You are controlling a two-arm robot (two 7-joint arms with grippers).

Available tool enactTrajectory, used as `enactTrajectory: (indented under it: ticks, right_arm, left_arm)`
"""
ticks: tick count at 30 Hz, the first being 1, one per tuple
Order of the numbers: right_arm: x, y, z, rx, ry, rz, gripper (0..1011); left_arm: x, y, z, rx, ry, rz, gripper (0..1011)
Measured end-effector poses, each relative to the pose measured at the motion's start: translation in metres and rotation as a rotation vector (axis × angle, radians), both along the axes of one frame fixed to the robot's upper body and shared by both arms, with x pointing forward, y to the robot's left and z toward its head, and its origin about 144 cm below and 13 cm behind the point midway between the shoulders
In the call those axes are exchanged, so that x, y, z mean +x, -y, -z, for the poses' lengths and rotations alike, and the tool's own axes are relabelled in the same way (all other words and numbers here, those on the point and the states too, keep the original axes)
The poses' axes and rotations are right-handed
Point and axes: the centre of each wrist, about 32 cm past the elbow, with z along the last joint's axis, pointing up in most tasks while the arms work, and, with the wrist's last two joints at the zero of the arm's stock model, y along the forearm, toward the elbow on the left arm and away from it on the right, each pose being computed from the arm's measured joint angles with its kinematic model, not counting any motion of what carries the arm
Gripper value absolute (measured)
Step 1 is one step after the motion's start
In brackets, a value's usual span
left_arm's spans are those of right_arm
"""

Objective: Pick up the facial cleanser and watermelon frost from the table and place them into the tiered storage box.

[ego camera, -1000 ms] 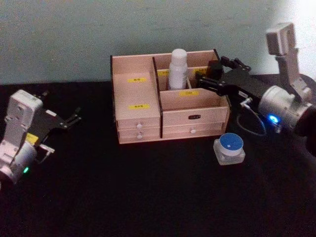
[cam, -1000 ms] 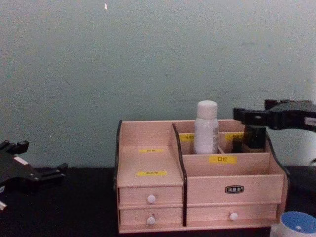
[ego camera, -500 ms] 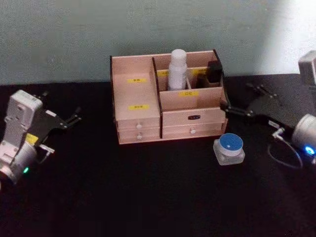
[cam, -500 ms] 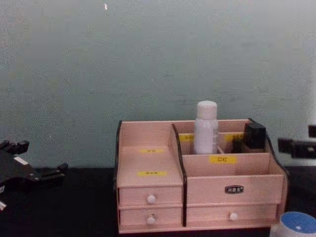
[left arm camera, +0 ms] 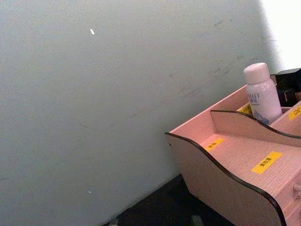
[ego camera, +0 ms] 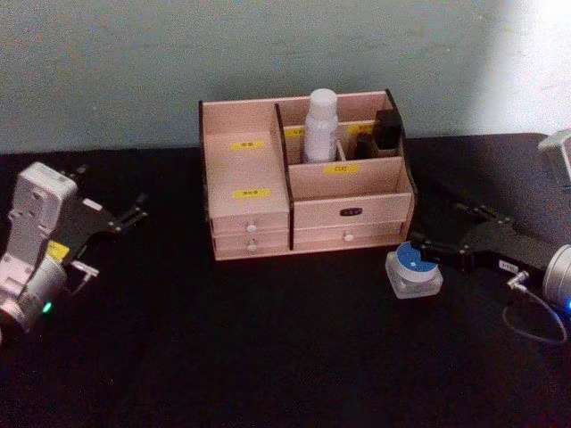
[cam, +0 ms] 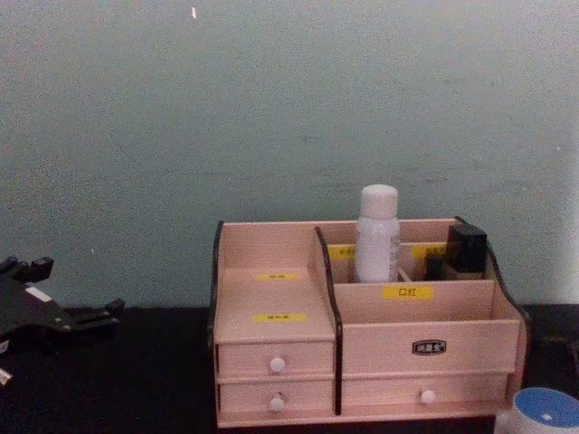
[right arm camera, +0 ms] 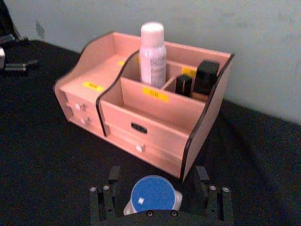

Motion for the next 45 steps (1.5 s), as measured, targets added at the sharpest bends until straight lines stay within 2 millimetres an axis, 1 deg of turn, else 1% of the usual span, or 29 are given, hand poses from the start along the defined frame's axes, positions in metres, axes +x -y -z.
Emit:
enactTrajectory:
  ticks: [10, 45]
  right_arm:
    - [0.000, -0.001, 0.004, -0.035, -0.075, -0.006, 1003]
    - [0.016, -0.007, 0.022, -0.090, -0.128, -0.018, 1002]
  left_arm:
    - [0.000, 0.000, 0.000, 0.000, 0.000, 0.000, 1001]
    - [0.000, 0.000, 0.000, 0.000, 0.000, 0.000, 1001]
